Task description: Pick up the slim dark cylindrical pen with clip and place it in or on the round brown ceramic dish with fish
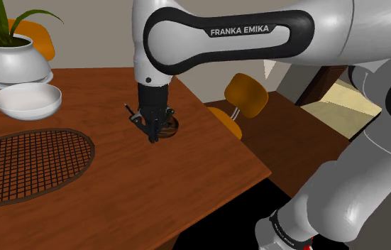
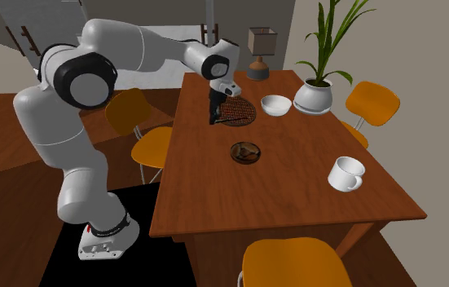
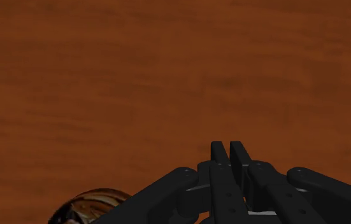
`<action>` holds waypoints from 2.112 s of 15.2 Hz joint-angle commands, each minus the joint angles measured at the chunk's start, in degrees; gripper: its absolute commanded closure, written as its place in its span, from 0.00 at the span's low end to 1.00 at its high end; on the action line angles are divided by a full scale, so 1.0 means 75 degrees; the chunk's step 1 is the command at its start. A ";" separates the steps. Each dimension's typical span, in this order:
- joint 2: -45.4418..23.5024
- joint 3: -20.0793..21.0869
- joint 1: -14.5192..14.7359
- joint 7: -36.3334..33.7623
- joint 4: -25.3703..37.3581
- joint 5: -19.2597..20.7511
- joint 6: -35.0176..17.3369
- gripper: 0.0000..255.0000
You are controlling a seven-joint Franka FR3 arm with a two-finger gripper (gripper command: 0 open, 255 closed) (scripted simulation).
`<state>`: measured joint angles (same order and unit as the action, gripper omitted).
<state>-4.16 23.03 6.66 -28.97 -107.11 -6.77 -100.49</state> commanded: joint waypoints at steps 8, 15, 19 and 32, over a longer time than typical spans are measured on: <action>0.0117 -0.0758 -0.0843 0.1529 0.0081 0.0233 0.0366 1.00; -0.0042 -0.0854 -0.0938 0.1743 -0.0328 0.0305 -0.0177 1.00; -0.0160 -0.0852 -0.0929 0.1751 -0.0604 0.0330 -0.0567 1.00; -0.0379 -0.0852 -0.0912 0.1753 -0.0962 0.0380 -0.1136 1.00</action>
<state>-6.97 16.66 -0.17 -15.82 -114.31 -3.93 -108.98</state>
